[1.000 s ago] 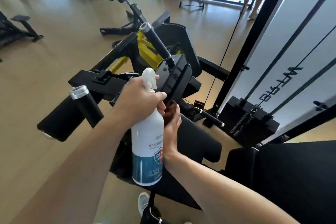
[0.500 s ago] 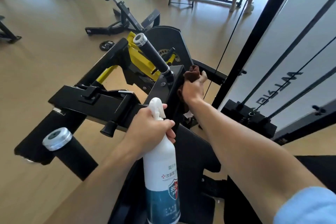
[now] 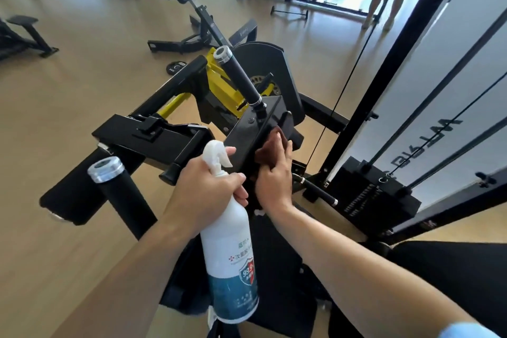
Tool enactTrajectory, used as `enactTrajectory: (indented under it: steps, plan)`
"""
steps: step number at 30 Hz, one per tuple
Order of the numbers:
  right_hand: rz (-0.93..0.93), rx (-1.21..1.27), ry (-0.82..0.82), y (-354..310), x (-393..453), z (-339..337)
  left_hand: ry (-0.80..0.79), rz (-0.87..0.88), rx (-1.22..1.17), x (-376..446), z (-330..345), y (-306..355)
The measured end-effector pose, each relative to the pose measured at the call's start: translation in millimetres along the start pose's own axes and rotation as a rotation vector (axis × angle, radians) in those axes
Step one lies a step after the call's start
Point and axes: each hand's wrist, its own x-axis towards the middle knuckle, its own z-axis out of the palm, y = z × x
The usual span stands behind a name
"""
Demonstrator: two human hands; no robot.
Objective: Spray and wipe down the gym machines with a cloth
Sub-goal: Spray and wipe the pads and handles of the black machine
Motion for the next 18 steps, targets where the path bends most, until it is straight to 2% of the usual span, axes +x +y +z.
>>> enactTrajectory:
  steps: [4,7,13,18]
  plan:
    - [0.044,-0.008,0.027,-16.3,53.7,-5.0,0.056,0.050,0.026,-24.3,-3.2,-3.1]
    - [0.082,-0.062,0.010,-27.5,63.7,-15.4,0.089,0.066,0.053,-51.9,-3.8,-14.2]
    - [-0.022,0.012,-0.002,-6.8,-35.0,-5.8,0.311,0.085,0.071,-118.5,-0.6,-58.7]
    - [-0.043,0.085,-0.092,9.2,-129.2,6.2,0.439,0.098,0.066,-146.4,-14.0,-84.8]
